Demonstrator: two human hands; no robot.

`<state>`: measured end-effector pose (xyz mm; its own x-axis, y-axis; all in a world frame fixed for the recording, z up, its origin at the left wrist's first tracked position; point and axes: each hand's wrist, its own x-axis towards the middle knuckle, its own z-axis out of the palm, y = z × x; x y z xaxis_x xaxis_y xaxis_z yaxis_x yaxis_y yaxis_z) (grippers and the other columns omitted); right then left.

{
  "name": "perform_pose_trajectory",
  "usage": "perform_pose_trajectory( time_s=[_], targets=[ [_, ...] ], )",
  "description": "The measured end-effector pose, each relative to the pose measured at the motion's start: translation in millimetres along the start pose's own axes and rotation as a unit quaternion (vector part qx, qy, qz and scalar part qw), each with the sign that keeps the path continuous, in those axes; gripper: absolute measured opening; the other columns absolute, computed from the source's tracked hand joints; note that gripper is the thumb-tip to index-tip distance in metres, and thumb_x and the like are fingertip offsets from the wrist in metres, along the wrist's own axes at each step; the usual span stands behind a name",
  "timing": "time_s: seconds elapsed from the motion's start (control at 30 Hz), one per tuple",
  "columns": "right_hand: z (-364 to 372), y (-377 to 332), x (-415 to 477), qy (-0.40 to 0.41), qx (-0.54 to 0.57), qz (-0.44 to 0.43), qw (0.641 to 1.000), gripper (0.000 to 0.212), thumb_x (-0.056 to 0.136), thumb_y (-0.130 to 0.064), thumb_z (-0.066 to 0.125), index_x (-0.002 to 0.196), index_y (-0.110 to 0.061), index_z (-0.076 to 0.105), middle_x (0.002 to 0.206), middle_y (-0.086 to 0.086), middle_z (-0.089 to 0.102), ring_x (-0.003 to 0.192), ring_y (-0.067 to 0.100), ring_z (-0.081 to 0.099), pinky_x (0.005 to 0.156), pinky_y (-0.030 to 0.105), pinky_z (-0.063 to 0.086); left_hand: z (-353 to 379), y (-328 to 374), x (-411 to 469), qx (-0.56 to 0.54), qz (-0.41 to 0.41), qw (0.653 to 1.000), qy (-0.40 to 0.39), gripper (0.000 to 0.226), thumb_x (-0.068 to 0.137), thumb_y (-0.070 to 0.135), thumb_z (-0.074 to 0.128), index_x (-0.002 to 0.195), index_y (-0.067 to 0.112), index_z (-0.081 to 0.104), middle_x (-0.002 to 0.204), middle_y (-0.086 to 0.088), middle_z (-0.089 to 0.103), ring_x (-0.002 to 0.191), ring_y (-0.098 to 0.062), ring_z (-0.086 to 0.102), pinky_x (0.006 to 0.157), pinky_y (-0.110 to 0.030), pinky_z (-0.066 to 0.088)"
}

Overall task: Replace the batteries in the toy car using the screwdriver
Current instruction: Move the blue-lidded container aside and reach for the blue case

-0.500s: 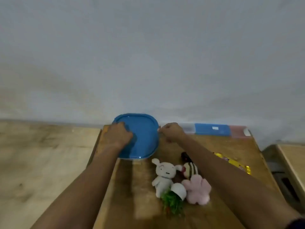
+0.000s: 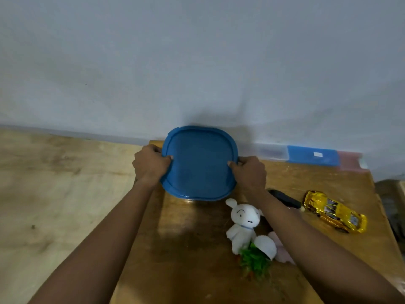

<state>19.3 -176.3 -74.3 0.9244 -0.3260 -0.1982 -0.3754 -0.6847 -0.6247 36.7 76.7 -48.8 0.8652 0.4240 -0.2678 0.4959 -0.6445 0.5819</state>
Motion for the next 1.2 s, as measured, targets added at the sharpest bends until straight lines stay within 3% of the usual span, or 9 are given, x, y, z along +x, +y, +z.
perform_pose_trajectory(
  time_s=[0.17, 0.33, 0.4, 0.5, 0.6, 0.8, 1.07, 1.2],
  targets=[
    [1, 2, 7, -0.017, 0.009, 0.015, 1.000, 0.043, 0.080, -0.047, 0.072, 0.110, -0.017, 0.076, 0.101, 0.002, 0.076, 0.092, 0.021, 0.070, 0.079, 0.041, 0.060, -1, -2, 8, -0.029, -0.017, 0.999, -0.033, 0.033, 0.075, 0.033, 0.084, 0.086, 0.016, 0.059, 0.072, 0.008, 0.056, 0.081, -0.022, 0.059, 0.071, -0.034, 0.040],
    [1, 4, 7, -0.027, 0.031, 0.030, 0.999, 0.041, 0.082, -0.044, 0.073, 0.111, -0.016, 0.075, 0.103, 0.002, 0.076, 0.092, 0.021, 0.070, 0.081, 0.042, 0.060, 0, -1, 4, -0.017, -0.009, 0.999, -0.027, 0.032, 0.077, 0.032, 0.081, 0.092, 0.018, 0.056, 0.074, 0.009, 0.054, 0.085, -0.025, 0.061, 0.068, -0.034, 0.041],
    [1, 5, 6, -0.040, 0.054, 0.037, 0.997, 0.038, 0.083, -0.043, 0.073, 0.110, -0.016, 0.075, 0.102, 0.001, 0.076, 0.090, 0.019, 0.070, 0.081, 0.042, 0.060, 3, 4, -4, 0.011, 0.010, 1.000, -0.009, 0.032, 0.078, 0.026, 0.073, 0.103, 0.021, 0.054, 0.087, 0.005, 0.055, 0.093, -0.029, 0.061, 0.072, -0.038, 0.046],
    [-5, 7, 5, -0.059, 0.093, 0.033, 0.993, 0.038, 0.086, -0.046, 0.068, 0.112, -0.018, 0.074, 0.103, -0.003, 0.075, 0.092, 0.015, 0.069, 0.082, 0.039, 0.060, 17, 16, -18, 0.053, 0.072, 0.996, 0.030, 0.050, 0.076, 0.020, 0.066, 0.124, 0.020, 0.053, 0.121, -0.008, 0.053, 0.113, -0.036, 0.052, 0.090, -0.047, 0.046],
    [-19, 14, 7, -0.040, 0.081, 0.018, 0.996, 0.033, 0.090, -0.043, 0.062, 0.110, -0.020, 0.074, 0.099, -0.006, 0.073, 0.090, 0.011, 0.065, 0.079, 0.028, 0.051, 32, 40, -32, 0.043, 0.147, 0.987, 0.051, 0.054, 0.076, 0.021, 0.068, 0.128, 0.016, 0.056, 0.125, -0.011, 0.053, 0.115, -0.035, 0.049, 0.092, -0.047, 0.043],
    [-53, 56, 19, -0.016, 0.035, 0.033, 0.999, 0.032, 0.089, -0.043, 0.063, 0.114, -0.025, 0.071, 0.112, -0.003, 0.072, 0.101, 0.016, 0.065, 0.086, 0.030, 0.050, 73, 101, -57, 0.052, 0.241, 0.969, -0.003, 0.046, 0.080, 0.028, 0.067, 0.125, 0.020, 0.059, 0.124, -0.007, 0.054, 0.119, -0.031, 0.048, 0.092, -0.044, 0.041],
    [-130, 123, 62, 0.011, -0.040, 0.056, 0.998, 0.038, 0.082, -0.024, 0.066, 0.120, -0.024, 0.070, 0.122, 0.002, 0.069, 0.112, 0.025, 0.063, 0.092, 0.034, 0.050, 163, 179, -96, 0.080, 0.340, 0.932, -0.095, 0.042, 0.082, 0.031, 0.067, 0.122, 0.020, 0.062, 0.127, -0.008, 0.055, 0.119, -0.031, 0.050, 0.092, -0.045, 0.045],
    [-161, 168, 100, -0.008, -0.163, -0.009, 0.987, 0.043, 0.087, -0.020, 0.067, 0.129, -0.021, 0.062, 0.136, 0.008, 0.057, 0.126, 0.028, 0.053, 0.105, 0.038, 0.041, 218, 203, -116, 0.079, 0.329, 0.929, -0.149, 0.041, 0.086, 0.033, 0.066, 0.124, 0.018, 0.061, 0.123, -0.007, 0.059, 0.114, -0.028, 0.055, 0.093, -0.041, 0.047]
  ],
)
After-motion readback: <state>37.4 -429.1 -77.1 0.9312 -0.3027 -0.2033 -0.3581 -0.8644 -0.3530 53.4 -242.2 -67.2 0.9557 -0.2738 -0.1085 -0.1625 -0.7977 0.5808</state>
